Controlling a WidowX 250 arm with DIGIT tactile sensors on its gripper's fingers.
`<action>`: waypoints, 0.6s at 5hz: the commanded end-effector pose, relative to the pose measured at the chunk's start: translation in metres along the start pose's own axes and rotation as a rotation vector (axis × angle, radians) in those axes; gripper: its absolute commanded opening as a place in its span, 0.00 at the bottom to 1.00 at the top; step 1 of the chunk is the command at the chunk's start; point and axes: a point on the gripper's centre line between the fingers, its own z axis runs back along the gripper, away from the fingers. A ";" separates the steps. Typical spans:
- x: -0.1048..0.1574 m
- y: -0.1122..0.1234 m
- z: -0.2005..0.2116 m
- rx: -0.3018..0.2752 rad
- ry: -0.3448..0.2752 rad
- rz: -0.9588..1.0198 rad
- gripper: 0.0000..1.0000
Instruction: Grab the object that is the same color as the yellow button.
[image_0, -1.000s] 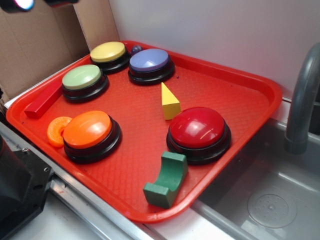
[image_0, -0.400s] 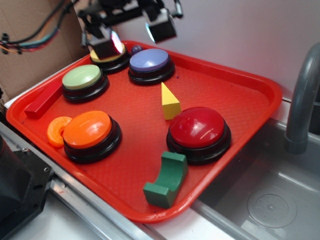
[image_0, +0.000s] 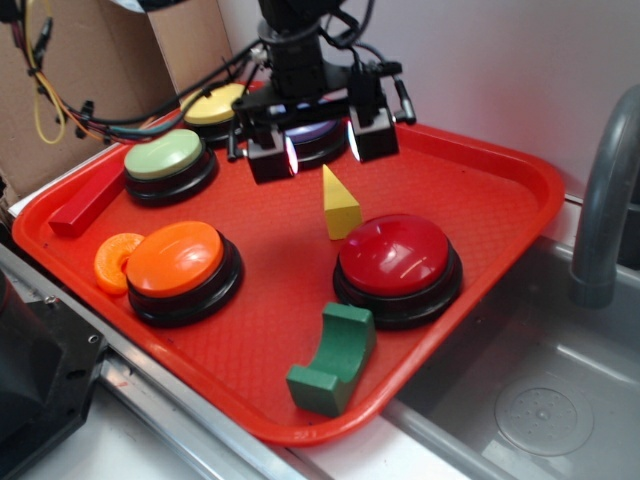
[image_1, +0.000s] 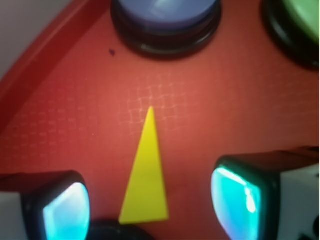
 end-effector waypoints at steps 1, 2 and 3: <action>0.007 0.001 -0.023 -0.017 0.009 0.020 1.00; 0.009 -0.004 -0.030 0.006 0.003 0.005 1.00; -0.002 -0.002 -0.035 0.027 0.000 0.004 1.00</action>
